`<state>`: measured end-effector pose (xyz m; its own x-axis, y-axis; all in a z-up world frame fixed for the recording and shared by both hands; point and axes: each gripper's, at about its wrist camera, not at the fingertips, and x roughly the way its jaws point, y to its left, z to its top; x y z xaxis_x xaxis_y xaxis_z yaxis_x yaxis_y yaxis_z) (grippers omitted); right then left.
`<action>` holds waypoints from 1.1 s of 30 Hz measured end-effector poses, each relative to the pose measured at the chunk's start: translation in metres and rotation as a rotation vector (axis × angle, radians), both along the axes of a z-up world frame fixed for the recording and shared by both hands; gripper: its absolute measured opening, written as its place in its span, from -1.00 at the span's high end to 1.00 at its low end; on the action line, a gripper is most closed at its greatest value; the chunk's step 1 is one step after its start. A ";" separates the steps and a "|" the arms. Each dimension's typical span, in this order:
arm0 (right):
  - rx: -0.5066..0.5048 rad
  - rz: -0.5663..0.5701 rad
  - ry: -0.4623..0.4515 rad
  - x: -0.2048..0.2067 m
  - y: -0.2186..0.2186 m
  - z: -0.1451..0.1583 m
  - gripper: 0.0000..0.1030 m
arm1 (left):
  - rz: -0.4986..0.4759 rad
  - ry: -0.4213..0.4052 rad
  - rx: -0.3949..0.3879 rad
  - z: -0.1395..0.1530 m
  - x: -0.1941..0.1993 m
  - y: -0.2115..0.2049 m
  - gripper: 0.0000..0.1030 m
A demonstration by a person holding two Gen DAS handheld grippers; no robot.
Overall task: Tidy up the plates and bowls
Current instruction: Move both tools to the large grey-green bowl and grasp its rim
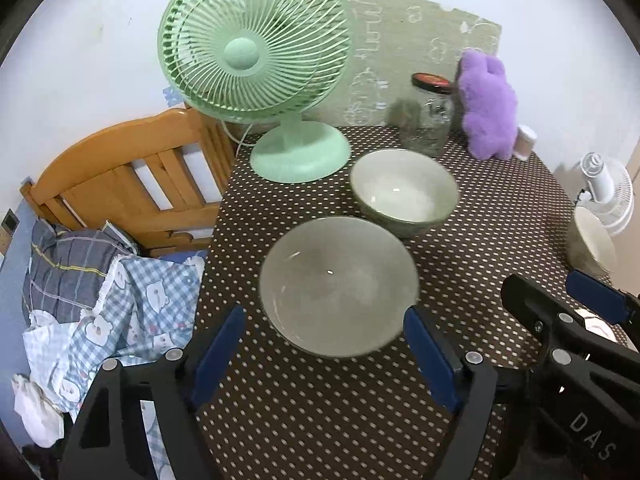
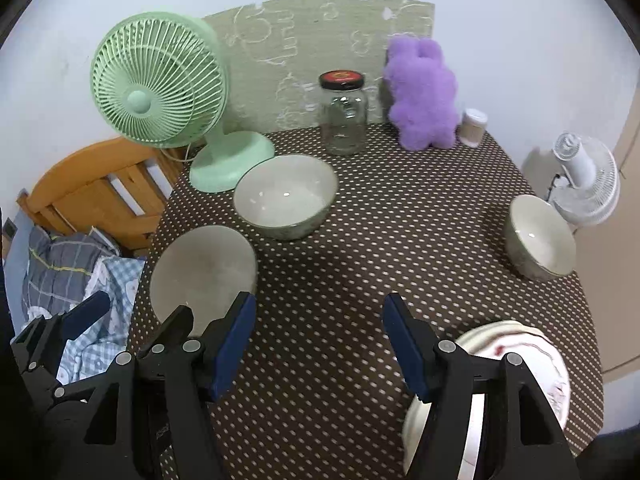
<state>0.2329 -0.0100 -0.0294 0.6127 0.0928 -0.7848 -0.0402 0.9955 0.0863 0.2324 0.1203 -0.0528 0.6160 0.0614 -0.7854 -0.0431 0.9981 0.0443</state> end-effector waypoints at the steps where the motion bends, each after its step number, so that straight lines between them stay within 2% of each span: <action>1: 0.000 0.003 0.002 0.005 0.004 -0.003 -0.34 | 0.000 0.001 0.001 -0.002 0.003 0.003 -0.59; 5: 0.000 0.010 0.012 0.022 0.018 -0.014 -0.34 | 0.004 0.005 0.020 -0.014 0.016 0.016 -0.57; 9: 0.000 0.016 0.027 0.040 0.031 -0.027 -0.32 | 0.008 0.022 0.024 -0.027 0.028 0.029 -0.46; 12: 0.002 0.027 0.048 0.052 0.041 -0.039 -0.16 | 0.006 0.043 0.022 -0.038 0.036 0.035 -0.37; 22: -0.020 0.033 0.089 0.074 0.061 -0.069 0.10 | -0.003 0.079 0.003 -0.064 0.054 0.041 -0.06; 26: -0.023 0.036 0.097 0.079 0.067 -0.077 0.21 | -0.022 0.090 -0.006 -0.070 0.057 0.040 0.07; 28: -0.029 0.041 0.100 0.081 0.070 -0.079 0.35 | -0.020 0.086 -0.010 -0.072 0.058 0.040 0.13; 33: -0.026 0.057 0.095 0.085 0.076 -0.080 0.45 | -0.005 0.080 -0.031 -0.071 0.059 0.046 0.27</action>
<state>0.3177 0.0662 -0.1089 0.5294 0.1047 -0.8419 -0.0900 0.9937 0.0670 0.2917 0.1664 -0.1242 0.5511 0.0333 -0.8337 -0.0360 0.9992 0.0162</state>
